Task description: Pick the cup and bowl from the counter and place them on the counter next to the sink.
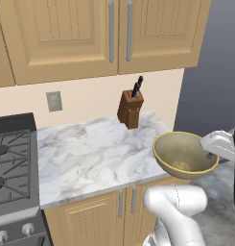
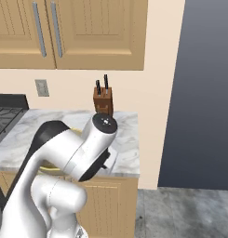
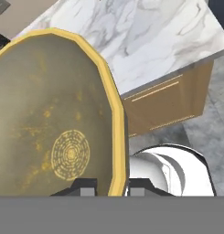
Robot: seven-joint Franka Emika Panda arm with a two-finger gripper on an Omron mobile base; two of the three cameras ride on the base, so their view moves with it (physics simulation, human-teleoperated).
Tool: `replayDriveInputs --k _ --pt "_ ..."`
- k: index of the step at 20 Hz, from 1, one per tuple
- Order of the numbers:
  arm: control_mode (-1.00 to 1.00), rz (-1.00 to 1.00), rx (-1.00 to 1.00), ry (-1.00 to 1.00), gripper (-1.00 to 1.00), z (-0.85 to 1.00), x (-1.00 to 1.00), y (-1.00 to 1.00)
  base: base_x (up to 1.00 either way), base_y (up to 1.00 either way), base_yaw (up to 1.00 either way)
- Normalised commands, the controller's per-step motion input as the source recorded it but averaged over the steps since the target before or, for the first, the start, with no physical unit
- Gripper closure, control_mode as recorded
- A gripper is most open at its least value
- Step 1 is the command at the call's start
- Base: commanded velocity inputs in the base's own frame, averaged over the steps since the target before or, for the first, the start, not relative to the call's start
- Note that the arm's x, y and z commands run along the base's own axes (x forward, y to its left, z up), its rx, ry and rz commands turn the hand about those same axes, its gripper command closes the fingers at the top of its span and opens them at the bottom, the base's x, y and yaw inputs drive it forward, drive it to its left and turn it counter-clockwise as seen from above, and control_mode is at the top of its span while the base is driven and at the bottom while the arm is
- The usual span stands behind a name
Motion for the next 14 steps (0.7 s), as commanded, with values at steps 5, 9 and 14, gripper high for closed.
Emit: replayDriveInputs --k 5,9,14 --pt "-1.00 -0.12 0.01 0.04 1.00 0.04 -0.01 0.00 0.00 0.00 0.00" --pt "-1.00 0.00 0.00 0.00 1.00 0.00 0.00 0.00 0.00 0.00 0.00" --pt "-1.00 0.00 0.00 0.00 1.00 0.00 0.00 0.00 0.00 0.00 0.00"
